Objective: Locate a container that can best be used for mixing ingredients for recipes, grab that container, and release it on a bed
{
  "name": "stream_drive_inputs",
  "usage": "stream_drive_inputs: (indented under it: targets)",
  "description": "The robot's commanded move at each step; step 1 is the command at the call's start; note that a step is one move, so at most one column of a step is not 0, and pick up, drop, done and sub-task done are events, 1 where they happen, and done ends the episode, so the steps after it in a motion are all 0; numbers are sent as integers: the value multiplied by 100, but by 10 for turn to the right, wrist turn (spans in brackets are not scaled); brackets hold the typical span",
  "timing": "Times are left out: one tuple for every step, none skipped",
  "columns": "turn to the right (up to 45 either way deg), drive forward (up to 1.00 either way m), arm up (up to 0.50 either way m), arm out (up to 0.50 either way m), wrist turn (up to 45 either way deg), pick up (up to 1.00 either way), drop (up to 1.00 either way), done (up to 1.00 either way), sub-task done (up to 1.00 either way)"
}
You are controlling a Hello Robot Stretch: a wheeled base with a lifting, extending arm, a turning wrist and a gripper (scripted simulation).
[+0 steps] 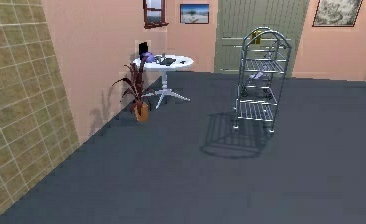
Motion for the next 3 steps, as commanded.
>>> stream_drive_inputs:
  targets:
    - [0,0,0,0,330,0,0,0,0]
    - [0,0,-22,0,0,0,0,0,0]
    - [0,0,0,0,0,100,0,0,0]
